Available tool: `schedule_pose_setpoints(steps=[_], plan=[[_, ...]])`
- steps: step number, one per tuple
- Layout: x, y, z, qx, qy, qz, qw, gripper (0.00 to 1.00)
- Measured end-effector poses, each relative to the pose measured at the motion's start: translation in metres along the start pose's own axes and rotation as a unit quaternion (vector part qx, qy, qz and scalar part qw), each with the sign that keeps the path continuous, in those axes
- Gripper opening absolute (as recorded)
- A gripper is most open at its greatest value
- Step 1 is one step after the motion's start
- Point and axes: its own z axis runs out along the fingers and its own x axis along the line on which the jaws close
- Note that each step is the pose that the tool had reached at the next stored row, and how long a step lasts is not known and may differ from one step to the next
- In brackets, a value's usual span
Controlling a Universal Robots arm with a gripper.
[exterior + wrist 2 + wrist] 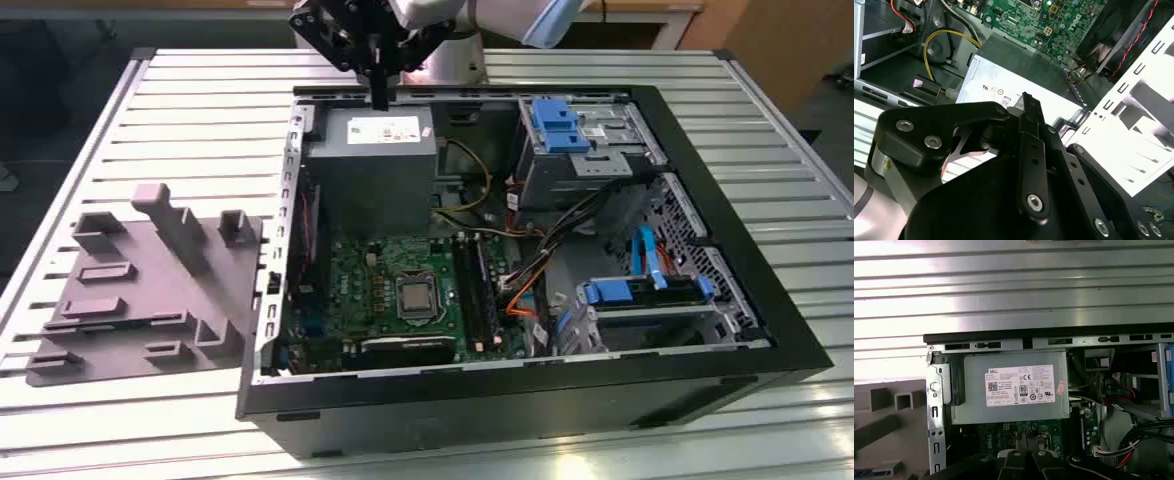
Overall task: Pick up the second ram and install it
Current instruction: 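Reach for the second ram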
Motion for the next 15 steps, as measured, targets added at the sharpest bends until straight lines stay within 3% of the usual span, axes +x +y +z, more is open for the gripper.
schedule_pose_setpoints(steps=[15], plan=[[0.0054, -0.0004, -0.0002, 0.0, 0.0, 0.0, 1.0, 0.11]])
